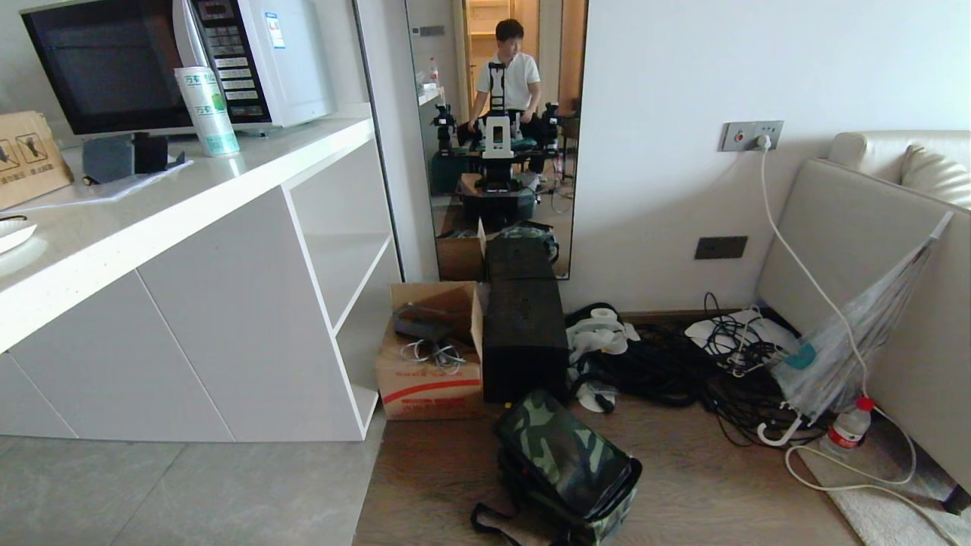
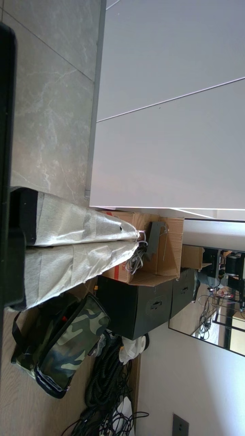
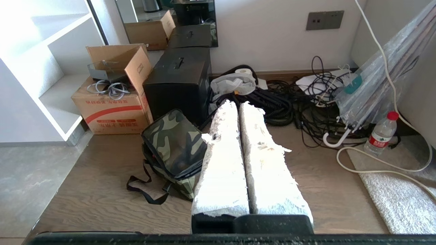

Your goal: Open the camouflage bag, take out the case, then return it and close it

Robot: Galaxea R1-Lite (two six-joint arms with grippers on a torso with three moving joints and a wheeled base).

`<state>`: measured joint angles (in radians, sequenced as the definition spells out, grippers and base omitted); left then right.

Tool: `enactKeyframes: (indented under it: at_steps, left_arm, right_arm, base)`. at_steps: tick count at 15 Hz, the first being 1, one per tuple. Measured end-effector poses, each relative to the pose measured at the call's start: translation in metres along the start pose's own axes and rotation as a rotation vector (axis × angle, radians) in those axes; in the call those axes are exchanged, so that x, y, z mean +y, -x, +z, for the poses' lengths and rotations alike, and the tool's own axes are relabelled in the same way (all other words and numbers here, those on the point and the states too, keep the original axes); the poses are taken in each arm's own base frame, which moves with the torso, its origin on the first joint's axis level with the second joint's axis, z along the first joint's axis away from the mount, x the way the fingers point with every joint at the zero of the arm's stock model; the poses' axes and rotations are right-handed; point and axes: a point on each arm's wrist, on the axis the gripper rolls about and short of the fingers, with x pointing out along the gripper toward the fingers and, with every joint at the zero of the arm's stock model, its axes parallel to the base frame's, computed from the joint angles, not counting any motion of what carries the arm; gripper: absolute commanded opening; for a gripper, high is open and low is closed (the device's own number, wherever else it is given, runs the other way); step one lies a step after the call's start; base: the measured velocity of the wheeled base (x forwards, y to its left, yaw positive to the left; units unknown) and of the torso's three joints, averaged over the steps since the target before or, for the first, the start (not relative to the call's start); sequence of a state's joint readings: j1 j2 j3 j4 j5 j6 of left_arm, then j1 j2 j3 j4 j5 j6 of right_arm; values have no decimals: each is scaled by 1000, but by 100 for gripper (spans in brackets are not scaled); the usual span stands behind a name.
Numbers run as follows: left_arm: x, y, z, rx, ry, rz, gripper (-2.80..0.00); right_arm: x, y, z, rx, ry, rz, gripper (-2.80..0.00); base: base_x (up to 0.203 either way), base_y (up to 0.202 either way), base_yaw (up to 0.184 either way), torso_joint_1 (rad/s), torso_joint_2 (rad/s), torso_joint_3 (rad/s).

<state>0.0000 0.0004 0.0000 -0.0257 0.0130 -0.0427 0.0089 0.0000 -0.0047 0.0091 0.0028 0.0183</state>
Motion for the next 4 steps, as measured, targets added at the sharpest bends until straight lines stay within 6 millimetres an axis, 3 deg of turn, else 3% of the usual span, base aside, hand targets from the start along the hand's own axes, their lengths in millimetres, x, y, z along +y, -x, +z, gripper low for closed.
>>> enactKeyframes:
  at_steps: [4]
  left_arm:
    - [0, 0, 0, 0, -1, 0, -280]
  right_arm:
    - [0, 0, 0, 0, 0, 0, -280]
  base:
    - [0, 0, 0, 0, 0, 0]
